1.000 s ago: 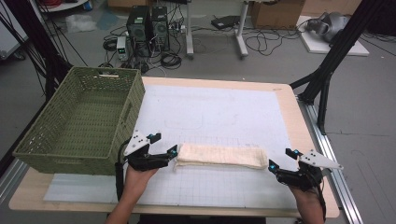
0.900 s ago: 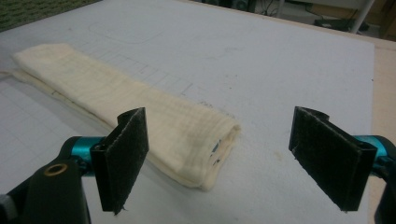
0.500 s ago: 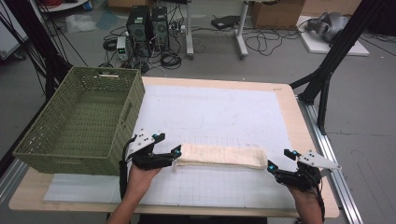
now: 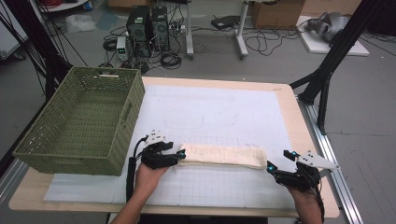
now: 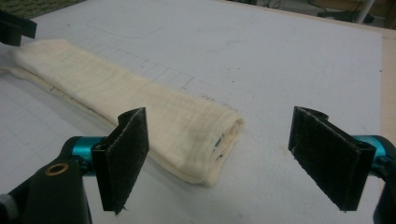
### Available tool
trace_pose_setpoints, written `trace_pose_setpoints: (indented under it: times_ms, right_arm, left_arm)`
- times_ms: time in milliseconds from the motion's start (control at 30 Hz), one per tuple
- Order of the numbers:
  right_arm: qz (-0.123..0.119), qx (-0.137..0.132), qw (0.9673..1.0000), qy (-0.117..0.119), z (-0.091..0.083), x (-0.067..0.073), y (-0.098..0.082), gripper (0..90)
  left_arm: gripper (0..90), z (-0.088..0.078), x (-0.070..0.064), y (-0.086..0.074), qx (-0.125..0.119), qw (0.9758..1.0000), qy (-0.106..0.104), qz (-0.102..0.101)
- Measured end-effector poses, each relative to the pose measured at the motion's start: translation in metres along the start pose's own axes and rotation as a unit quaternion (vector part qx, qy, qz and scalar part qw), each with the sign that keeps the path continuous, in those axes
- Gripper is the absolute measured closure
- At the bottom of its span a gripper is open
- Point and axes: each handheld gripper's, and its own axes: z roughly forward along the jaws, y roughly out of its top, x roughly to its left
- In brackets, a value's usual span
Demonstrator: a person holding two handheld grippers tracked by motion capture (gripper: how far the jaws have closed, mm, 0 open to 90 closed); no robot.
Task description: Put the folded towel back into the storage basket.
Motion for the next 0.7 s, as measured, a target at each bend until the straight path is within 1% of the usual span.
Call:
trace_pose_setpoints:
  times_ms: [67,133,167,200,233,267,367,433,467,567,600,667,700]
  right_arm:
    - [0.0,0.002,1.0,0.0,0.0,0.0,0.0,18.7]
    - [0.001,0.002,1.0,0.0,0.0,0.0,-0.001,18.7]
    - [0.002,0.002,1.0,0.0,0.0,0.0,-0.001,18.7]
    - [0.002,0.004,1.0,0.0,0.0,0.0,-0.001,18.7]
    - [-0.001,0.003,1.0,0.001,0.0,0.0,-0.001,18.7]
    - [-0.001,0.004,1.0,0.001,0.001,0.0,-0.001,18.8]
    - [0.0,0.006,1.0,0.001,0.001,0.0,-0.001,18.8]
    - [-0.002,0.007,1.0,0.002,0.001,0.0,-0.001,18.7]
    - [-0.002,0.007,1.0,0.002,0.001,0.0,-0.001,18.7]
    - [-0.001,0.006,1.0,0.002,0.001,0.0,-0.001,18.8]
    - [-0.002,0.007,1.0,0.001,0.001,-0.001,-0.001,18.7]
    - [0.0,0.01,1.0,-0.001,0.001,-0.001,-0.001,18.8]
    - [-0.003,0.009,1.0,-0.002,0.002,-0.002,-0.001,18.8]
  left_arm:
    - [39.8,0.004,-0.004,-0.001,0.013,0.9999,0.004,0.01]
    - [44.0,0.007,-0.007,-0.002,0.031,0.9992,0.017,0.019]
    - [45.7,0.009,-0.008,-0.003,0.038,0.9989,0.021,0.02]
    - [46.7,0.009,-0.008,-0.003,0.038,0.9989,0.021,0.02]
    - [48.0,0.01,-0.012,-0.004,0.051,0.9979,0.023,0.031]
    - [49.5,0.011,-0.014,-0.005,0.057,0.9974,0.026,0.037]
    - [50.8,0.011,-0.018,-0.007,0.062,0.9966,0.029,0.047]
    - [51.0,0.011,-0.021,-0.008,0.062,0.9957,0.031,0.061]
    - [50.9,0.011,-0.022,-0.009,0.059,0.9957,0.034,0.063]
    - [51.8,0.011,-0.025,-0.012,0.058,0.9947,0.038,0.077]
    - [54.5,0.011,-0.026,-0.012,0.057,0.9948,0.034,0.078]
    - [63.8,0.011,-0.026,-0.013,0.057,0.9944,0.025,0.086]
    - [68.6,0.011,-0.026,-0.013,0.057,0.9944,0.025,0.086]
